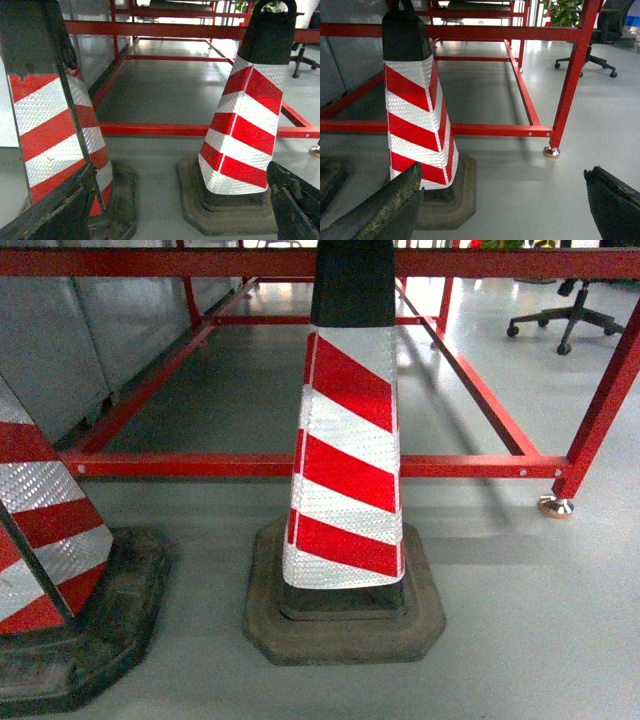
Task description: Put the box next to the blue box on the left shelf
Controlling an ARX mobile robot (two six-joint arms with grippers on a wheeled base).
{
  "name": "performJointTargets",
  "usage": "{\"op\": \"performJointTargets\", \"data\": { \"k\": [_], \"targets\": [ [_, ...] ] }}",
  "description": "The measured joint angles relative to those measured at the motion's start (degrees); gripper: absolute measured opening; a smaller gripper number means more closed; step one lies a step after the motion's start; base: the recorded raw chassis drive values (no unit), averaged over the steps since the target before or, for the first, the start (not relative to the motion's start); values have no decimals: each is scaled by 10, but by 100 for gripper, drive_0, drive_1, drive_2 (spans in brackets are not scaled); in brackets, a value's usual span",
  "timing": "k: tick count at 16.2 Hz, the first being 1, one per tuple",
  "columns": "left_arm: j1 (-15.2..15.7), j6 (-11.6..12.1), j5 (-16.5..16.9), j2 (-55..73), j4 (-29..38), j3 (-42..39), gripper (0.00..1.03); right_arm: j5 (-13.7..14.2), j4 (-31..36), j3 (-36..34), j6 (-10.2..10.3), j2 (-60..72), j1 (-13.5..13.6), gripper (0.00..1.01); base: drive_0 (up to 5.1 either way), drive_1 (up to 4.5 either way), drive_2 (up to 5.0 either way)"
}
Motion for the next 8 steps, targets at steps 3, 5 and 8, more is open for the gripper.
{"op": "performJointTargets", "data": {
  "k": [3,5,8],
  "targets": [
    [0,0,0,0,0,0,98,0,0,0,0,0,0,98,0,0,0],
    [0,0,0,0,0,0,98,0,0,0,0,0,0,98,0,0,0],
    [0,0,0,0,0,0,98,0,0,0,0,0,0,98,0,0,0]
  ]
}}
